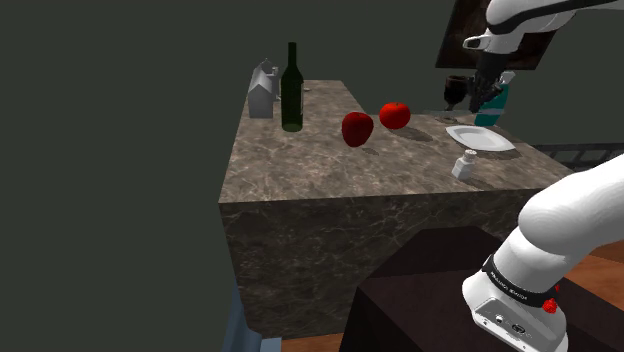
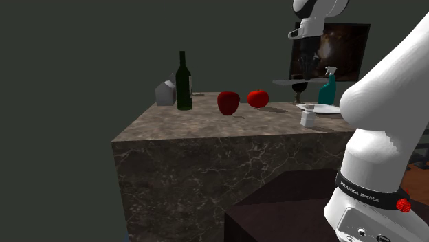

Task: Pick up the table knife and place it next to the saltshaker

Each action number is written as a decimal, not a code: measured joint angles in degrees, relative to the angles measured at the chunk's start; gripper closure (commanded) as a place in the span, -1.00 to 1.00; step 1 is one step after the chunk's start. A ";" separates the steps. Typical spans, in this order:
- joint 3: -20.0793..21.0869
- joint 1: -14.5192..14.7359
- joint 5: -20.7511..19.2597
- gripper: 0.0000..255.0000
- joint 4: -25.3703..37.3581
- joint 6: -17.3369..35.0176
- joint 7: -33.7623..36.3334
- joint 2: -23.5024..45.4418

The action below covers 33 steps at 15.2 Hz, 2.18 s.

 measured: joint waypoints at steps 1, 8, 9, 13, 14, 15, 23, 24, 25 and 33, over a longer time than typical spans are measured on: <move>-1.38 -0.46 -0.31 1.00 0.76 0.15 -1.74 0.64; -9.63 -2.62 -0.95 1.00 5.83 1.05 -12.35 4.96; -10.71 -3.02 -1.09 1.00 6.53 0.87 -13.92 5.24; -14.08 -3.40 -0.44 1.00 7.42 3.04 -17.77 7.92; -14.45 -3.39 -0.33 1.00 6.94 3.91 -18.01 8.34; -14.55 -3.48 -0.48 1.00 6.16 4.63 -17.98 8.26; -15.98 -3.45 -0.24 1.00 1.33 11.06 -18.18 10.05; -16.27 -3.37 -0.03 1.00 0.90 11.95 -18.35 10.57; -16.56 -3.41 0.02 1.00 0.33 12.79 -18.55 10.86; -18.22 -3.05 1.25 1.00 -3.58 19.38 -19.45 13.96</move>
